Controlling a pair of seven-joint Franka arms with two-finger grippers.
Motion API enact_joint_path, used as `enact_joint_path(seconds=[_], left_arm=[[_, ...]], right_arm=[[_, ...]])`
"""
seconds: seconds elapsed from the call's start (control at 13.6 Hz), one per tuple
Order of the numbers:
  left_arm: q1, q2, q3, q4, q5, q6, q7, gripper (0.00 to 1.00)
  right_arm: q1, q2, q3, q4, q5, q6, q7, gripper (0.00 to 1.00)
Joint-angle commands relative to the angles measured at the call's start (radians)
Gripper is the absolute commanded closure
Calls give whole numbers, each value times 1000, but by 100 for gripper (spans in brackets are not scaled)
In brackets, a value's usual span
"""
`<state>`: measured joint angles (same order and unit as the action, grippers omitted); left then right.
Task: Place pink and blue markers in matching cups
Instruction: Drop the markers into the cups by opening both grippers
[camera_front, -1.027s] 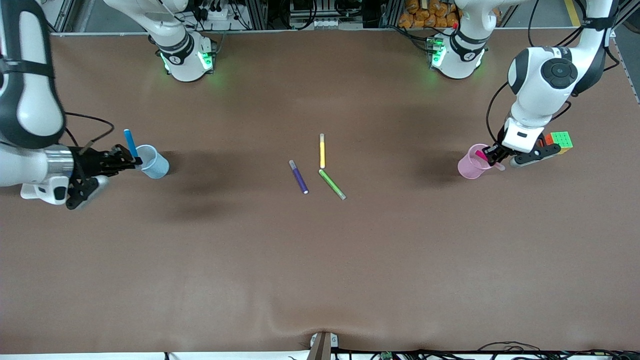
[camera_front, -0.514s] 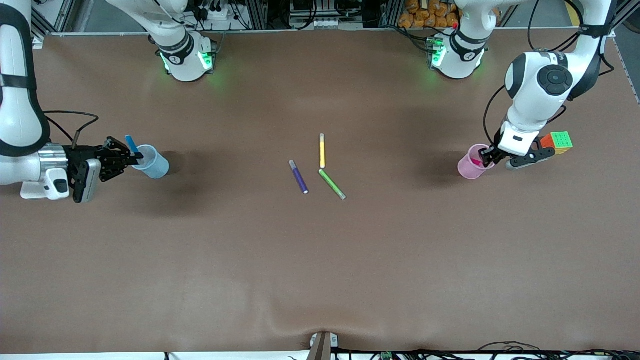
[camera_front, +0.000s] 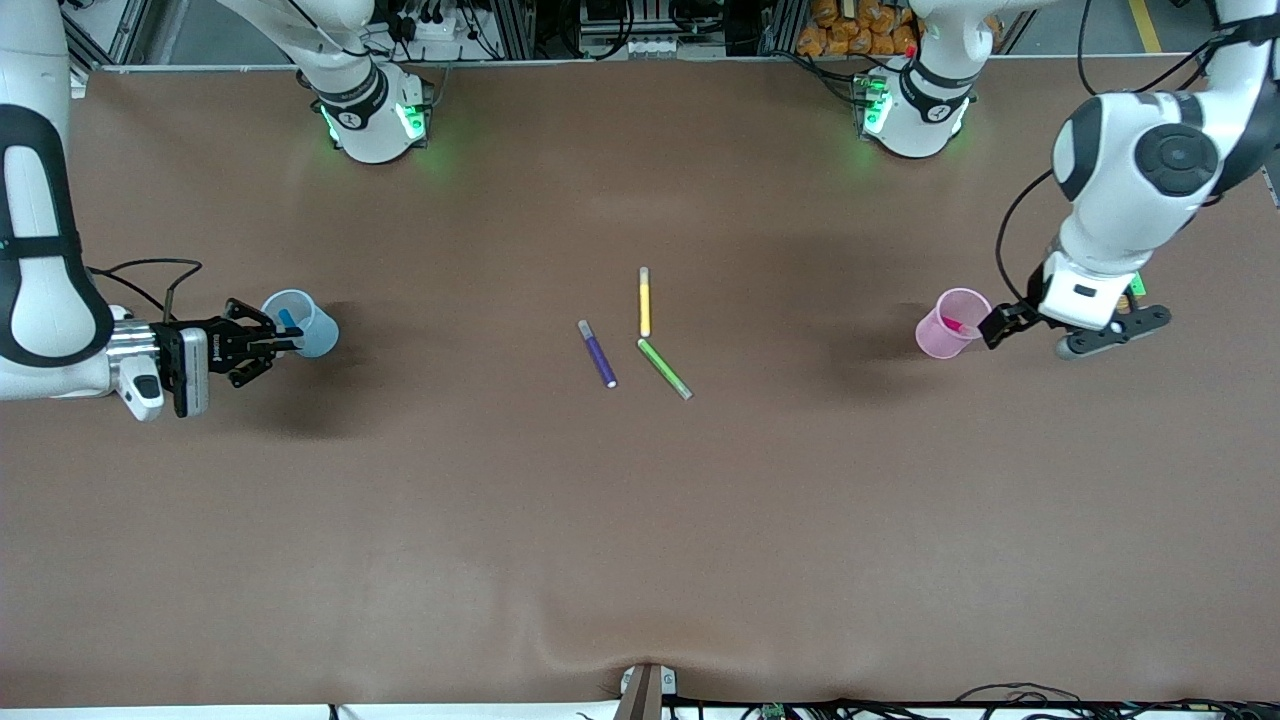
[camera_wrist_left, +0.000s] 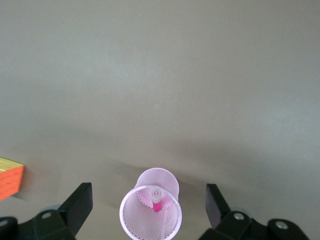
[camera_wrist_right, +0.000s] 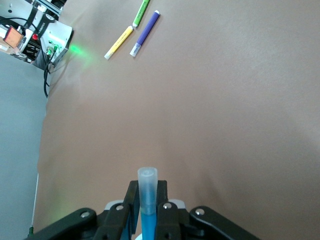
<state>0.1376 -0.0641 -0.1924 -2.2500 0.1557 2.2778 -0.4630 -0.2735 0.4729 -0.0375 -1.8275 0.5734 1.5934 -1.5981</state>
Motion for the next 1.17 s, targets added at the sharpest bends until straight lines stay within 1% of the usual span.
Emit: enact_joint_path(seconds=[0.0,0.15,0.29,0.44,0.51,0.59,0.73,0.95,1.1], left_arm=[[-1,47,-13,140,5,-131,-3,0],[-3,61,-15,217,2,-202,12,0],[-1,66,-15,269,-8,-242,32,0],[0,66,-13,322,-65,-288,43,0],[2,69,-13,346,-67,-325,55,0],[2,61,-13,355,-67,-354,58,0],[2,58,-13,380,-68,-414,56,0],[-3,69,-15,429,-68,-432,56,0],[-4,69,-15,473,-70,-475,56,0]], right_arm=[[-29,-10,15,-13,25,-23,-34,100],[-33,-11,15,-16,25,-21,-60,100],[-44,-10,13,-16,25,-20,-94,100],[-64,-8,13,-16,25,-23,-134,100],[-64,-8,13,-18,25,-26,-135,100],[-69,-8,13,-22,25,-27,-134,69],[-78,-8,13,-22,25,-26,-125,0],[-89,-10,13,-9,25,-42,-90,0],[-101,-14,13,25,26,-79,33,0]])
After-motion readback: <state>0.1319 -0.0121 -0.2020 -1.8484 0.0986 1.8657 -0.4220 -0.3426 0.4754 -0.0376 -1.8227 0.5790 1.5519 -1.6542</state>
